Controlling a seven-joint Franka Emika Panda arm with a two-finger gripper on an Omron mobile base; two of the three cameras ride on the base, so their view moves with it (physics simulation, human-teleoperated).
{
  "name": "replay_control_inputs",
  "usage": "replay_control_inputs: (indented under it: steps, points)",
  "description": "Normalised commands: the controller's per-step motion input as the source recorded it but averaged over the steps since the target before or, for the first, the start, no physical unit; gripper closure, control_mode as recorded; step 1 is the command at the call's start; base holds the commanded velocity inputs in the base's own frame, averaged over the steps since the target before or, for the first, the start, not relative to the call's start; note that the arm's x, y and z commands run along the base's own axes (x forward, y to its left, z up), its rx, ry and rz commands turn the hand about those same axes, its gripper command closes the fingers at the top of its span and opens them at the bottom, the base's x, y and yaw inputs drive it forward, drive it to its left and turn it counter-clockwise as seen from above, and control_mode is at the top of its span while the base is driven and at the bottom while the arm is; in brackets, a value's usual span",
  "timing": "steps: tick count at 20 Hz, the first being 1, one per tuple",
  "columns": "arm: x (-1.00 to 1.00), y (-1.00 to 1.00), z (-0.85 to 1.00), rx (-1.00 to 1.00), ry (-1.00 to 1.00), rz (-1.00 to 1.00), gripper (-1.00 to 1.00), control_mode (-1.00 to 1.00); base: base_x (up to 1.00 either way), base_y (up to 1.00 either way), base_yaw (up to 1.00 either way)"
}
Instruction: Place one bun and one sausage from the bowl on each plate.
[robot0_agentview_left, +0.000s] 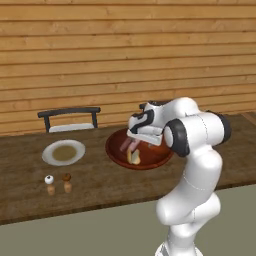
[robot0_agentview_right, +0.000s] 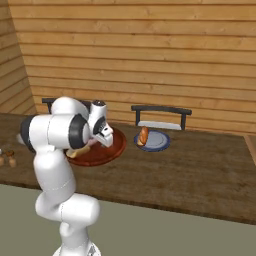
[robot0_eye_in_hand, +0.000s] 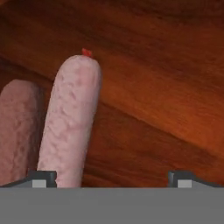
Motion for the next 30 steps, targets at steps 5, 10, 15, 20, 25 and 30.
replay_control_inputs:
  steps: [5, 10, 15, 20, 25, 30]
  points:
    - [-0.39, -0.21, 0.0, 0.0, 0.01, 0.0, -1.0, -1.0, 0.0, 0.0, 0.0]
    - [-0.02, 0.0, 0.01, 0.0, -0.04, 0.0, -1.0, -1.0, 0.0, 0.0, 0.0]
    - [-0.02, 0.02, 0.57, 0.0, -0.02, 0.0, -1.0, -1.0, 0.0, 0.0, 0.0]
    - [0.37, 0.19, -0.04, 0.0, 0.0, 0.0, -1.0, -1.0, 0.0, 0.0, 0.0]
    - [0.21, 0.0, -0.42, 0.0, 0.0, 0.0, -1.0, -1.0, 0.0, 0.0, 0.0]
    - [0.0, -0.03, -0.63, 0.0, 0.0, 0.0, -1.0, -1.0, 0.0, 0.0, 0.0]
